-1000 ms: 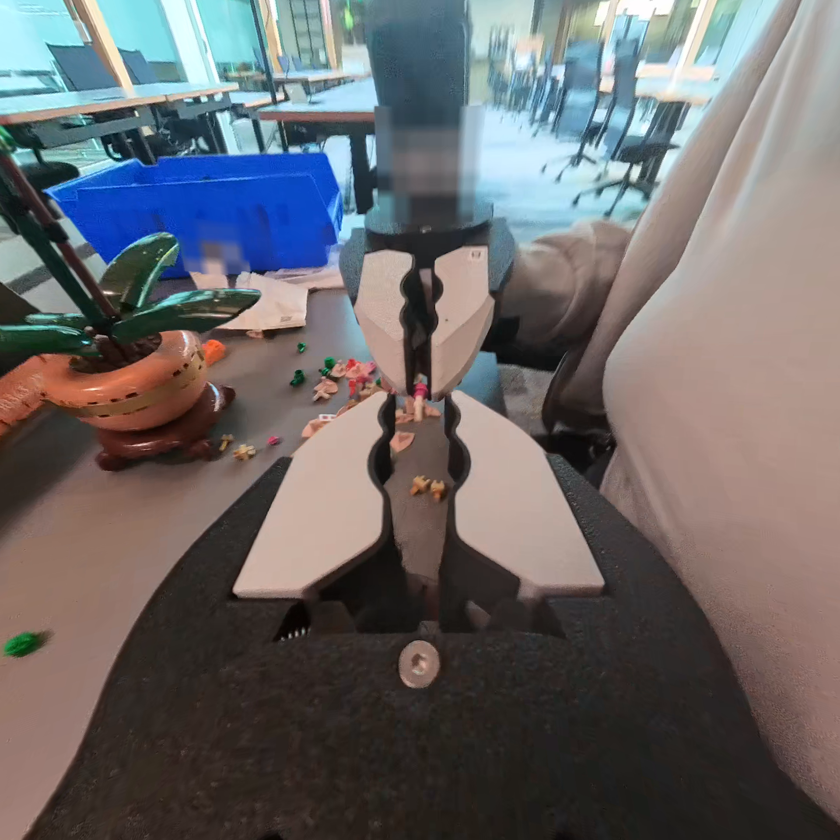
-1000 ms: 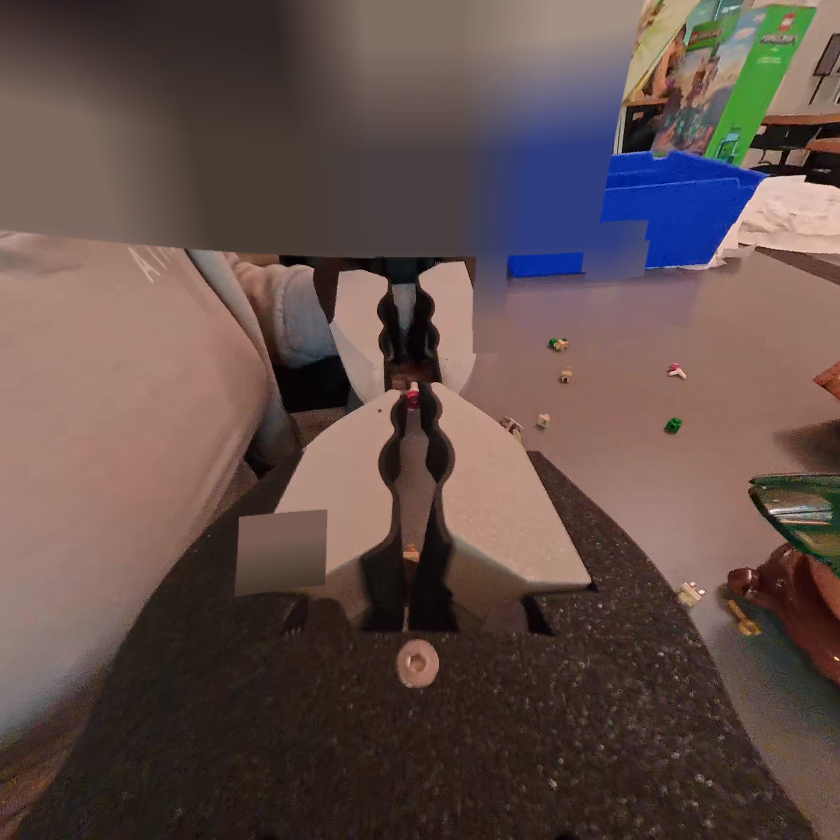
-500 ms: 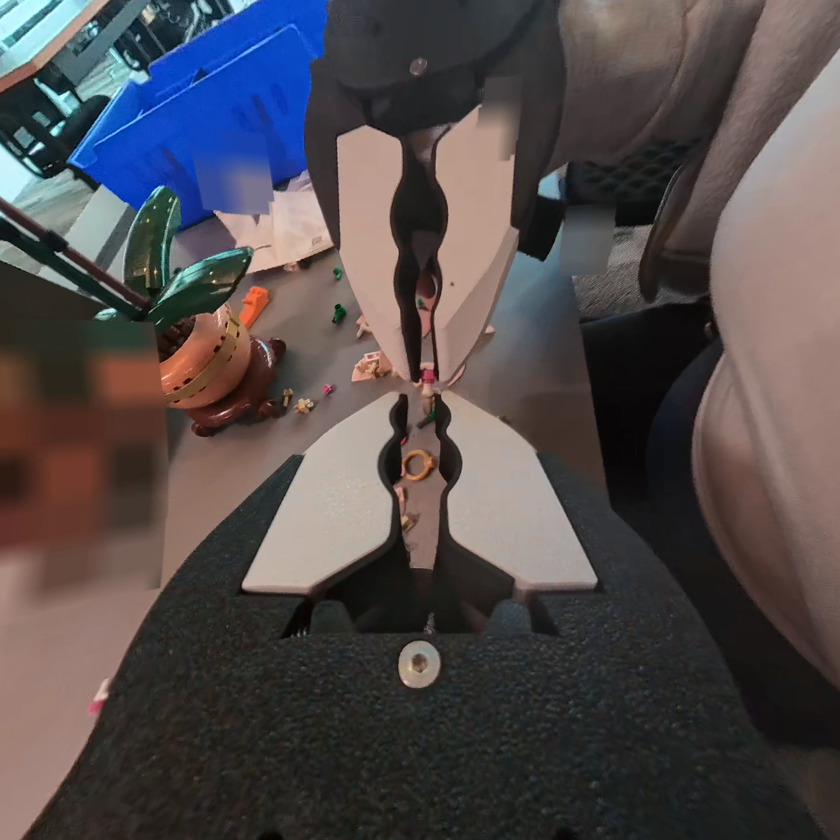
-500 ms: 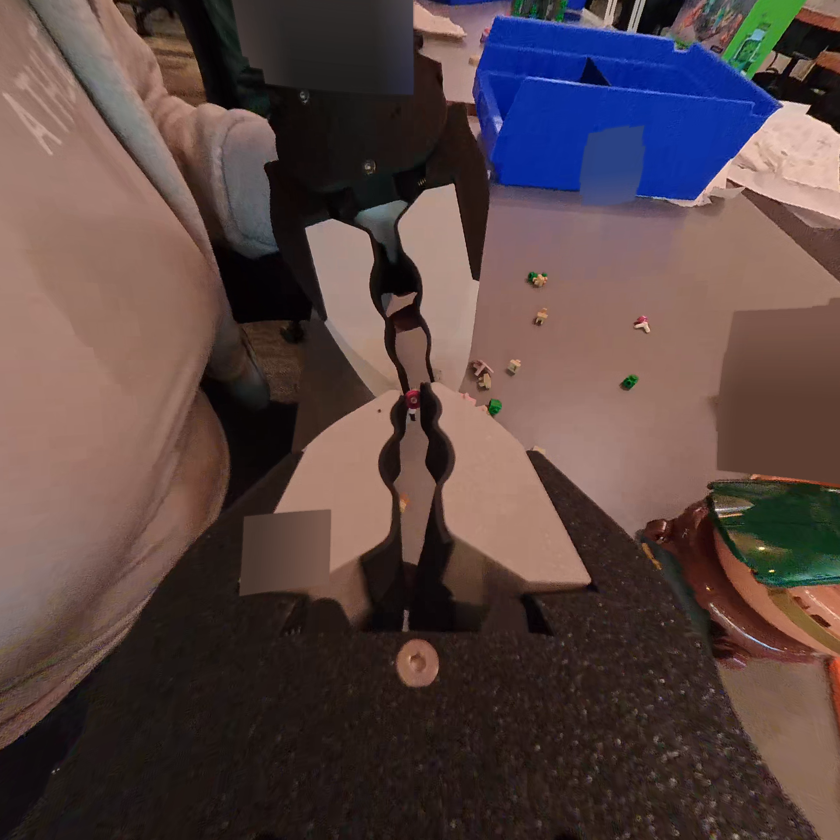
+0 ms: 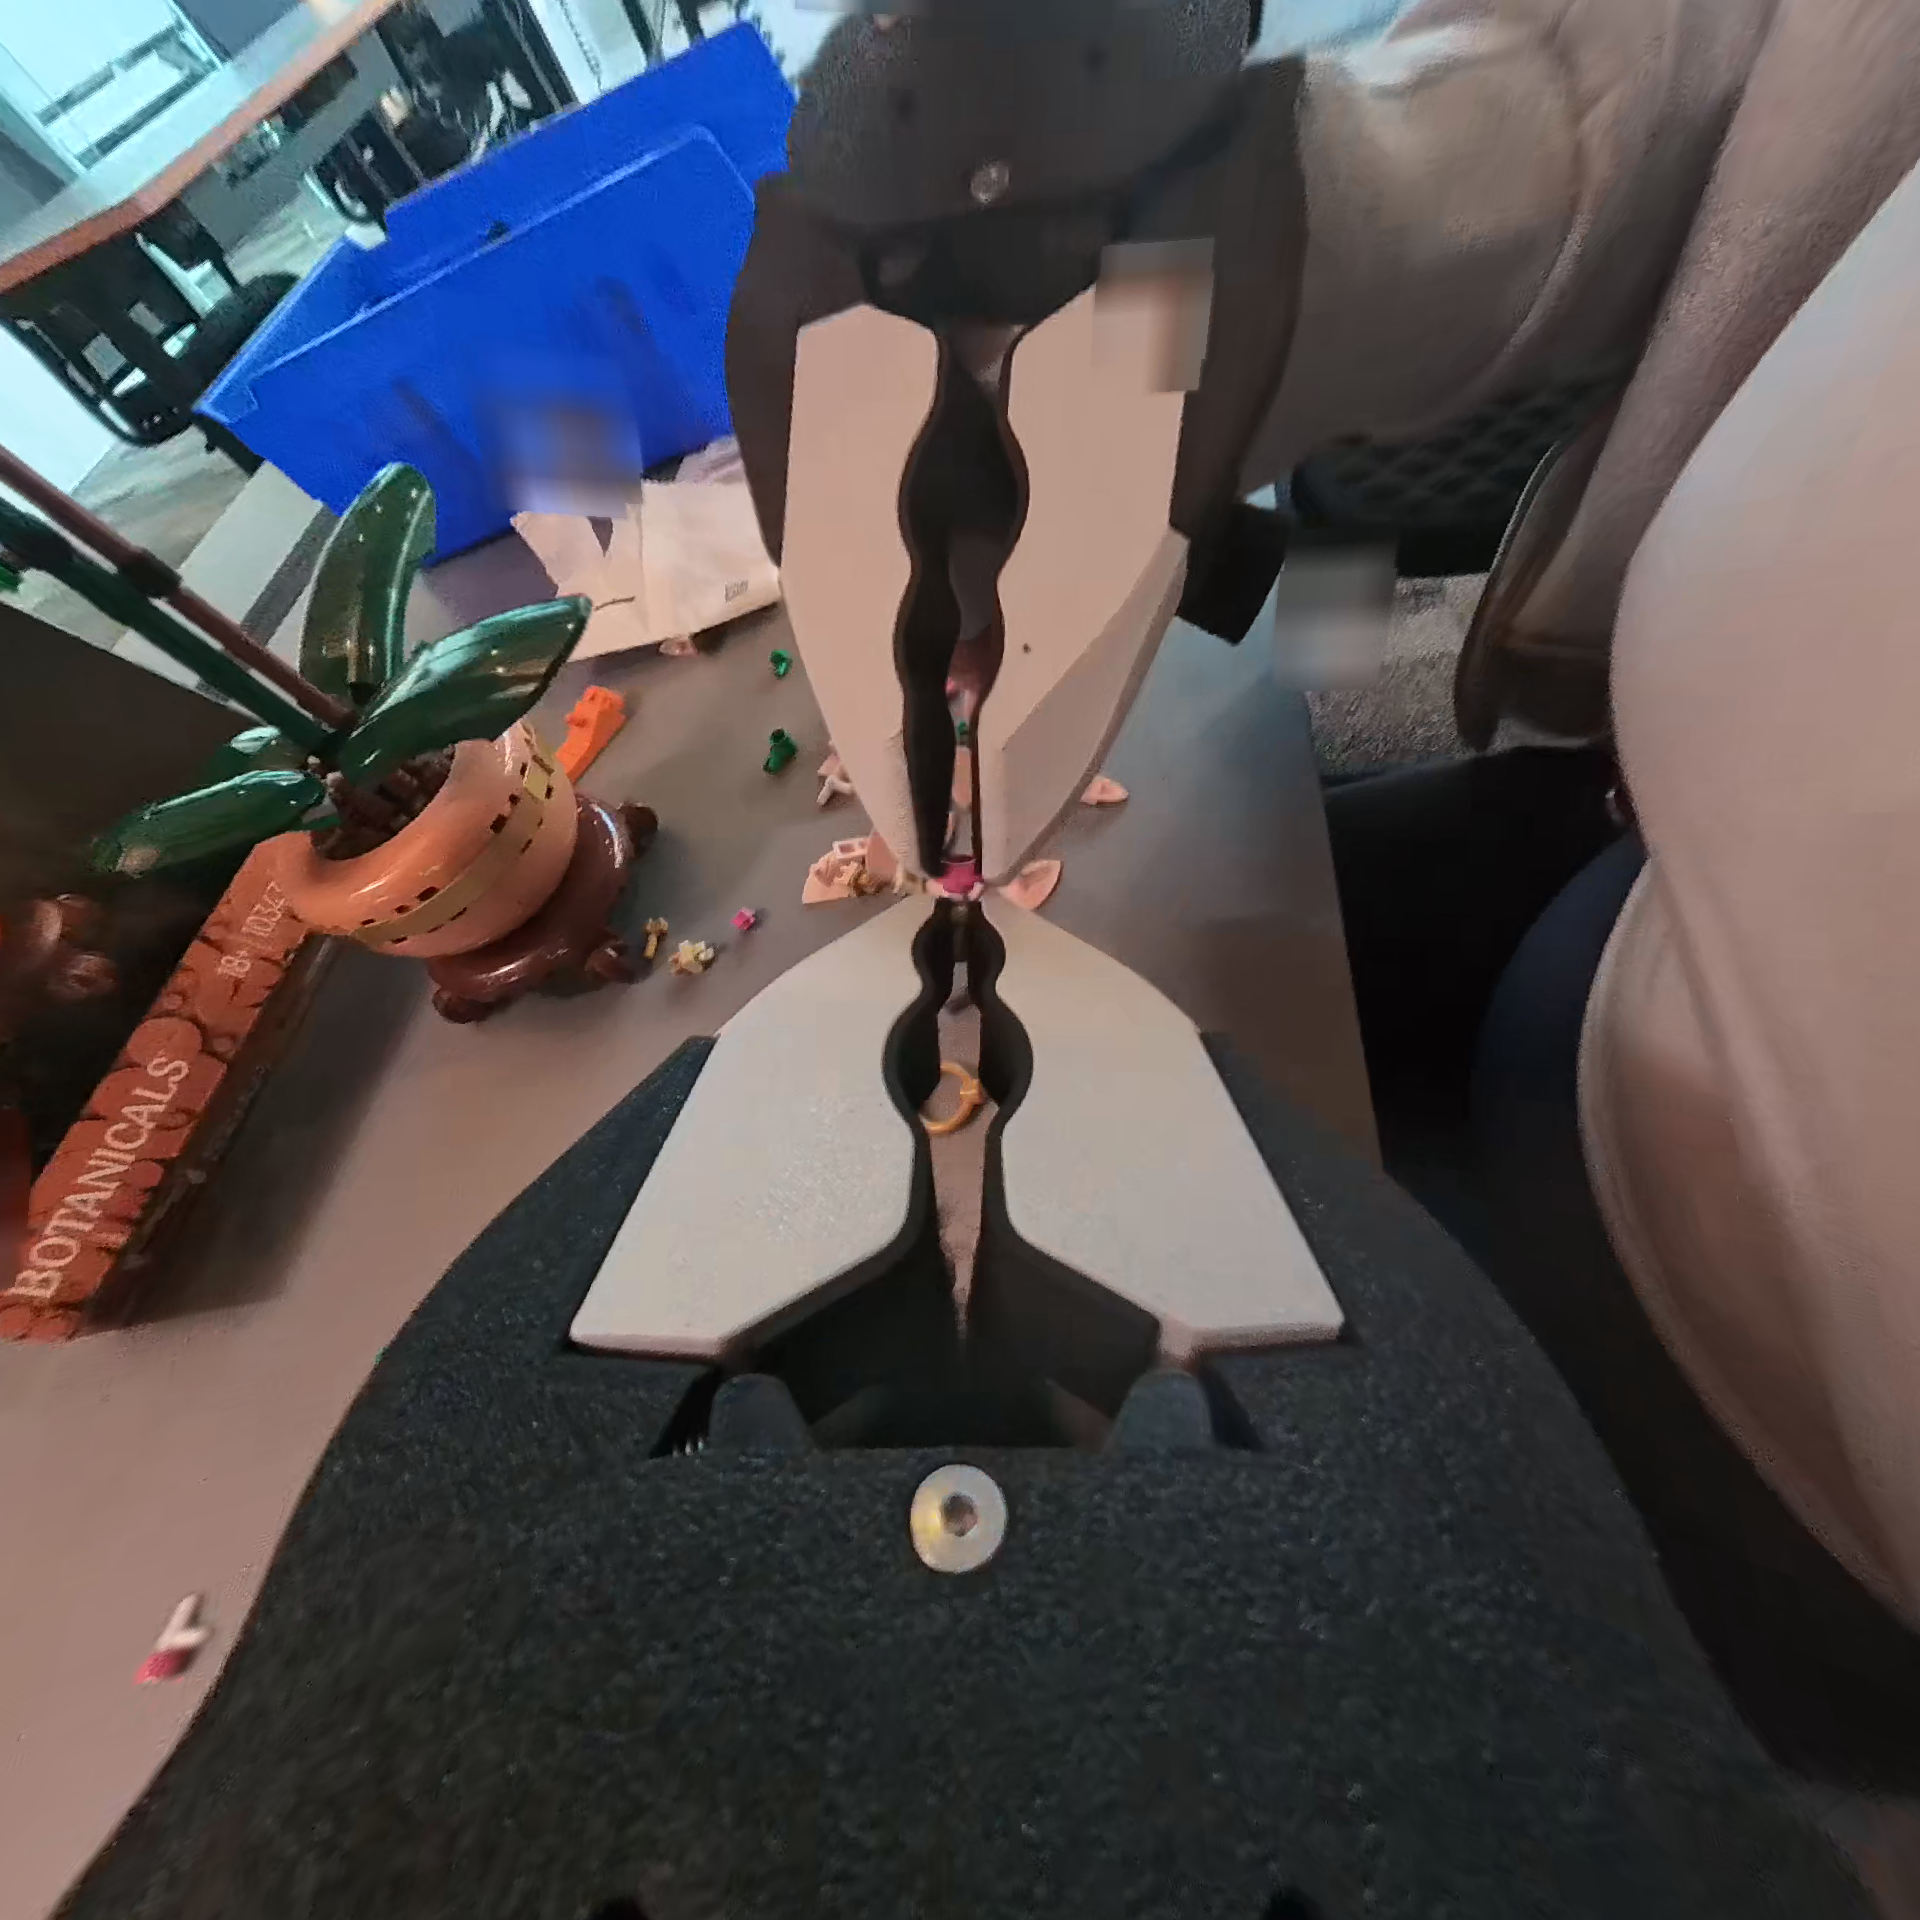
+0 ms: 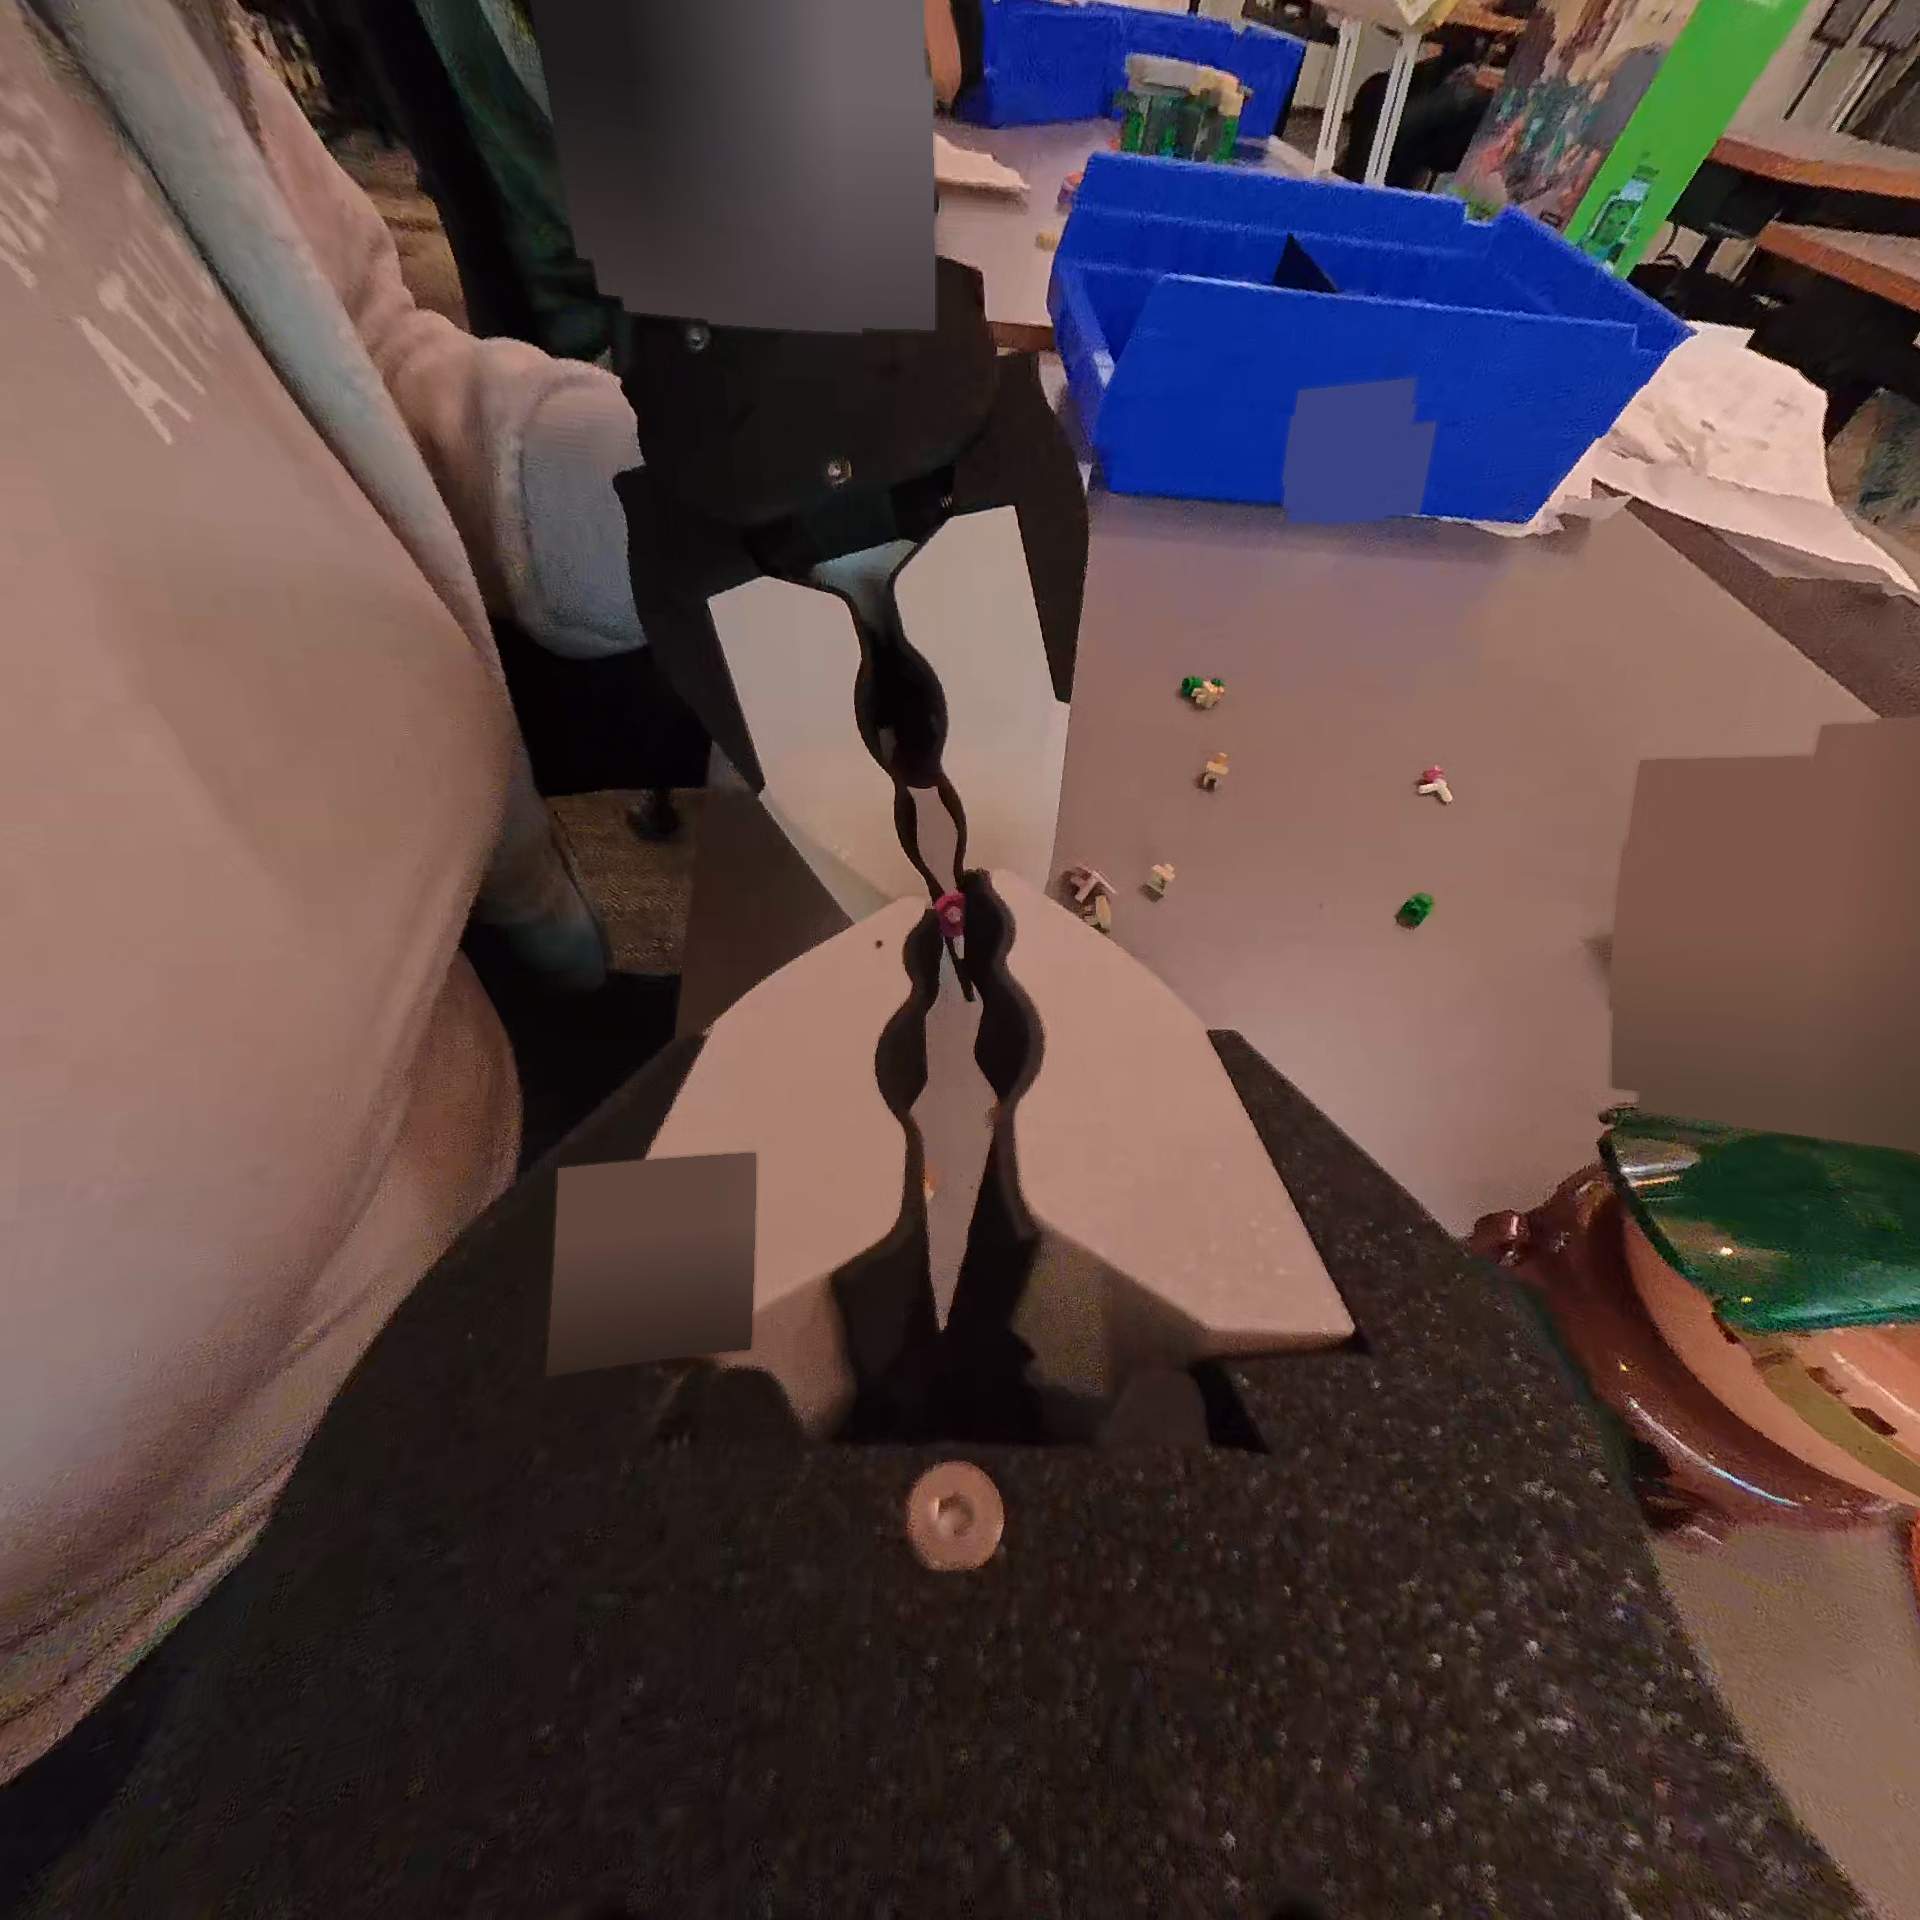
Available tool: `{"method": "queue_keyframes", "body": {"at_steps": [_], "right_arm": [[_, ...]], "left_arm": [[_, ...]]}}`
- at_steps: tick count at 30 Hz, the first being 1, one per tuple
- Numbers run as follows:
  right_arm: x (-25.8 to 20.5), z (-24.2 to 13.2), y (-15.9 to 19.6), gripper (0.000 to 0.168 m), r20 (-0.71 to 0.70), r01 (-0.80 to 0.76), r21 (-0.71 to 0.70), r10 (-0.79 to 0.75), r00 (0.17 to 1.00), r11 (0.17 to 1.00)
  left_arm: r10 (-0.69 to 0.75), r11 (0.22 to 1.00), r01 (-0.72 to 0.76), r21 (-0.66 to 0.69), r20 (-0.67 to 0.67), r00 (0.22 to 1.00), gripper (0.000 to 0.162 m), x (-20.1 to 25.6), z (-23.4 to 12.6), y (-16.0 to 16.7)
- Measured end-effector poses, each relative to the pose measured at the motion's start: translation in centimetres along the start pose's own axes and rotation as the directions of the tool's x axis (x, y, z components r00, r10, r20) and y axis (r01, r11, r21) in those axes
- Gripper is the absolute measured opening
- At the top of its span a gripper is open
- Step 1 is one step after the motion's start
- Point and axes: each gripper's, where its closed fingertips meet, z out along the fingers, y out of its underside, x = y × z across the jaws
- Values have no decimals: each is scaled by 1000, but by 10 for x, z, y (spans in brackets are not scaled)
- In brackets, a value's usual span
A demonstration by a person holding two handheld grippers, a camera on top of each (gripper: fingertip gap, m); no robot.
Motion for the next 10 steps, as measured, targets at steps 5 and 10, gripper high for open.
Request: {"method": "queue_keyframes", "body": {"at_steps": [5,10], "right_arm": [[5,-16,-10,0,-18,-3,81,4,1000,997],[-14,-11,-16,24,123,7,170,-28,992,985]], "left_arm": [[-39,999,40,13,-24,999,1,0,-9,10],[-198,935,259,242,-248,948,1,12,-22,-20]]}}
